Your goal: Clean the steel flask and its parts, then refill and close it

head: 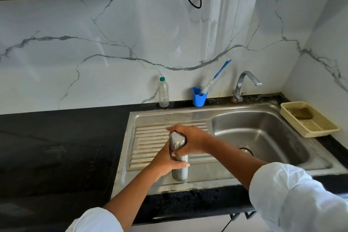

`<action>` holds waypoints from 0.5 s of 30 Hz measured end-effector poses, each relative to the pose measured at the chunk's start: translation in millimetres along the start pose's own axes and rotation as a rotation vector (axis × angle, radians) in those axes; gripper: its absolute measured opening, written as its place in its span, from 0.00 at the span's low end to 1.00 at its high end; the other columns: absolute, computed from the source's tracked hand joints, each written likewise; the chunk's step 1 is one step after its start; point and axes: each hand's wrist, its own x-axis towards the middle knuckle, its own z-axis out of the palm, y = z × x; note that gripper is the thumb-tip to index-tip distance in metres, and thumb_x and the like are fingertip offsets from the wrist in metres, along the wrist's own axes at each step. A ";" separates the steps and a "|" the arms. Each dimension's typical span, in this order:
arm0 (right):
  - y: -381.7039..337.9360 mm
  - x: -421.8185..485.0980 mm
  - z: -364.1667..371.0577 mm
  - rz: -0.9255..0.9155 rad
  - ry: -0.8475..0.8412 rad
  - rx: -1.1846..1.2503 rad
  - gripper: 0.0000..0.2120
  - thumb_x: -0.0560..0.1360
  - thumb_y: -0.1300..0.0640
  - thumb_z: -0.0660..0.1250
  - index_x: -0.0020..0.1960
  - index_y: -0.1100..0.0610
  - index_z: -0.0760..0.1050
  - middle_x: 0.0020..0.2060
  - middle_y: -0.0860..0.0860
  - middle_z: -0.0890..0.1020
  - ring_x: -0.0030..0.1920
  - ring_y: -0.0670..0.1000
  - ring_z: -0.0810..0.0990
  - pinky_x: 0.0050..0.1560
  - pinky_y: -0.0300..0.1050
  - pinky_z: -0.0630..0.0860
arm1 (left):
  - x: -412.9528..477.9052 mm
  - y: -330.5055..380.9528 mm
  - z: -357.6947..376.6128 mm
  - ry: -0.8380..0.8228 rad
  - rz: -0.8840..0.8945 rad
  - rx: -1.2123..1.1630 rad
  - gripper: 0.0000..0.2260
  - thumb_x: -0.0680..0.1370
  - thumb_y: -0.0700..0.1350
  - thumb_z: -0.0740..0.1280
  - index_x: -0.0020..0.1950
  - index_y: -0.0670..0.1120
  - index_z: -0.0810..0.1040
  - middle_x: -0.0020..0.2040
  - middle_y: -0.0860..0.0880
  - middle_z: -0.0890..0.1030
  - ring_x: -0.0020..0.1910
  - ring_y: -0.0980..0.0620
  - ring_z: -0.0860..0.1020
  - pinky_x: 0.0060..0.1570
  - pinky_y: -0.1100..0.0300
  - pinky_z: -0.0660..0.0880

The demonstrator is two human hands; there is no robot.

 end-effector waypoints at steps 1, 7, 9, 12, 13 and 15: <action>1.7 0.0 5.6 0.011 0.041 0.059 0.35 0.63 0.44 0.78 0.68 0.40 0.72 0.60 0.41 0.81 0.59 0.45 0.79 0.61 0.46 0.78 | 0.2 -3.0 2.1 0.023 0.004 -0.005 0.34 0.66 0.43 0.83 0.68 0.57 0.74 0.57 0.56 0.85 0.59 0.57 0.82 0.58 0.58 0.79; 5.5 -6.2 33.7 0.079 0.281 0.284 0.26 0.61 0.47 0.80 0.57 0.43 0.76 0.47 0.41 0.83 0.49 0.42 0.81 0.52 0.41 0.80 | -1.5 -12.6 15.4 0.139 0.071 0.012 0.33 0.67 0.48 0.83 0.69 0.56 0.74 0.57 0.58 0.85 0.57 0.60 0.82 0.56 0.60 0.80; 3.3 -8.6 40.3 0.109 0.347 0.329 0.27 0.60 0.48 0.80 0.57 0.42 0.76 0.46 0.41 0.83 0.47 0.41 0.81 0.49 0.38 0.80 | -1.1 -14.8 18.2 0.166 0.084 0.015 0.34 0.66 0.48 0.82 0.69 0.57 0.74 0.56 0.57 0.86 0.57 0.58 0.83 0.56 0.58 0.81; -1.2 -10.3 49.0 0.165 0.417 0.383 0.27 0.60 0.48 0.79 0.57 0.41 0.76 0.44 0.41 0.83 0.46 0.40 0.82 0.46 0.36 0.80 | -0.5 -18.1 22.5 0.219 0.094 0.016 0.34 0.65 0.46 0.81 0.68 0.57 0.74 0.54 0.56 0.86 0.55 0.57 0.84 0.55 0.54 0.82; -3.4 -10.8 51.1 0.175 0.438 0.389 0.26 0.60 0.47 0.79 0.56 0.41 0.75 0.44 0.41 0.83 0.46 0.41 0.81 0.45 0.35 0.80 | -1.0 -17.8 24.3 0.233 0.094 0.013 0.34 0.64 0.47 0.80 0.68 0.56 0.74 0.53 0.56 0.86 0.54 0.57 0.84 0.54 0.54 0.82; -6.2 -11.6 54.9 0.197 0.469 0.390 0.26 0.62 0.47 0.80 0.56 0.42 0.75 0.44 0.41 0.82 0.45 0.40 0.81 0.43 0.31 0.77 | -0.9 -18.3 27.0 0.246 0.085 0.011 0.34 0.63 0.51 0.79 0.67 0.54 0.75 0.52 0.56 0.86 0.52 0.57 0.84 0.52 0.54 0.82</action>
